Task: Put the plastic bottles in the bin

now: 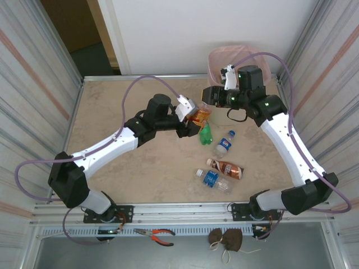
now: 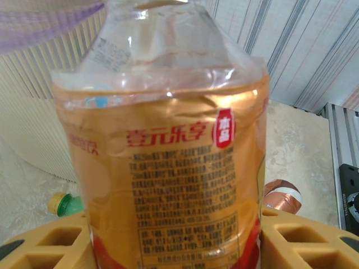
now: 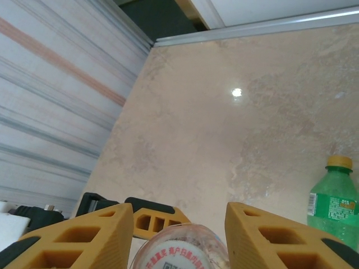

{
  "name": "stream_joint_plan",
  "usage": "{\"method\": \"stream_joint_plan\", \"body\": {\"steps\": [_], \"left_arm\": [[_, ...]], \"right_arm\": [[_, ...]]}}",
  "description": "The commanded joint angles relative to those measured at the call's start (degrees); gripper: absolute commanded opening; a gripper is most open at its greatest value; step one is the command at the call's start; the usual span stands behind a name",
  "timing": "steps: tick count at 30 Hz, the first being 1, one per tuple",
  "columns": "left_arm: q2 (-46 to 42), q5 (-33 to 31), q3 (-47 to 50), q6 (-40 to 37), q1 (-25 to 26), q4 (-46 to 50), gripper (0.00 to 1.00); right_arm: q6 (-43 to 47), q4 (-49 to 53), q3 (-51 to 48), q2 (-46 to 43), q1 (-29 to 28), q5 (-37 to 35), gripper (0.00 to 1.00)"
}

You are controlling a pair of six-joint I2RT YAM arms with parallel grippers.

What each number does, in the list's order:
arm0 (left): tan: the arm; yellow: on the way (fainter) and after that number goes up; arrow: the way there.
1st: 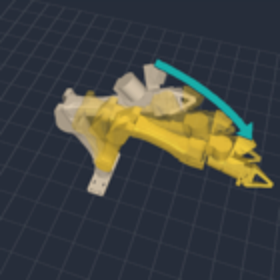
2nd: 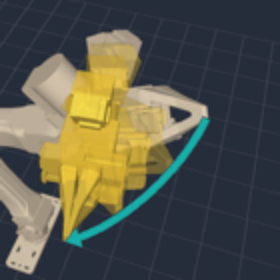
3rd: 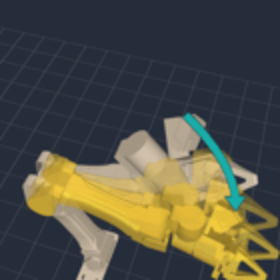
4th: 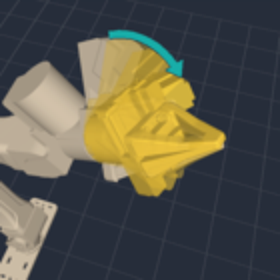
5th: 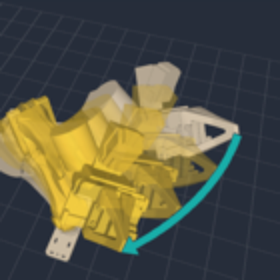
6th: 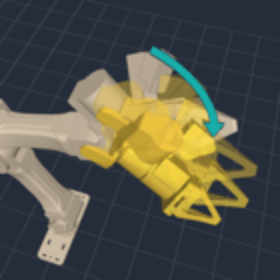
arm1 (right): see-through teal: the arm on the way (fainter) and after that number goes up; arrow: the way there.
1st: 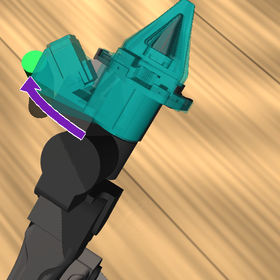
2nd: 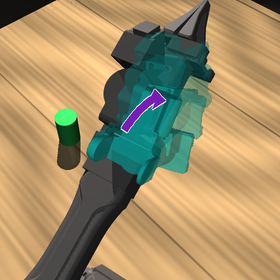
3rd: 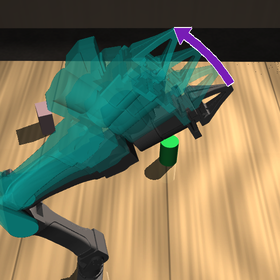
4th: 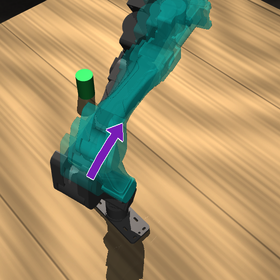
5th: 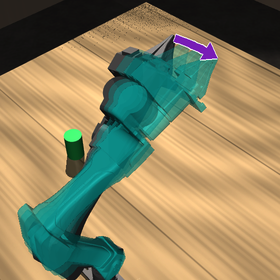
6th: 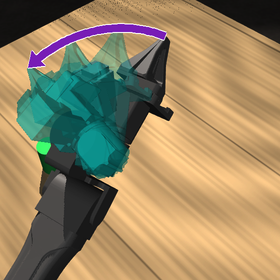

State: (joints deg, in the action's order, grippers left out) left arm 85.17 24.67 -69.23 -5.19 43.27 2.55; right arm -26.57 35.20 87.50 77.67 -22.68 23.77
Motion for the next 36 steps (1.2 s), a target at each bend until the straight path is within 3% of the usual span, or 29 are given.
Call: {"method": "stream_joint_plan", "body": {"steps": [1, 8, 13, 21, 36], "left_arm": [[-1.8, 0.9, 0.0, -0.6, 0.2, -3.3, 0.55], [-1.2, 0.9, -0.4, -0.1, 0.2, -3.6, 0.55], [-1.2, 0.8, -0.5, 0.3, 0.3, -3.7, 0.56], [-3.0, 0.0, 0.2, 2.0, -0.4, -4.9, 0.73], [-11.0, -0.3, 7.3, 6.2, -4.4, -9.1, 0.79]], "right_arm": [[-0.4, 0.4, -0.5, 0.2, -0.8, -1.5, 0.44], [-0.3, 0.5, -0.6, 0.6, -1.7, -2.3, 0.38], [-0.4, 0.3, -0.5, 0.3, -1.8, -3.2, 0.26], [0.4, -0.2, 2.1, 0.3, -0.6, -5.5, 0.22], [0.8, -11.0, 11.9, 3.8, 16.0, -7.6, 0.23]]}}
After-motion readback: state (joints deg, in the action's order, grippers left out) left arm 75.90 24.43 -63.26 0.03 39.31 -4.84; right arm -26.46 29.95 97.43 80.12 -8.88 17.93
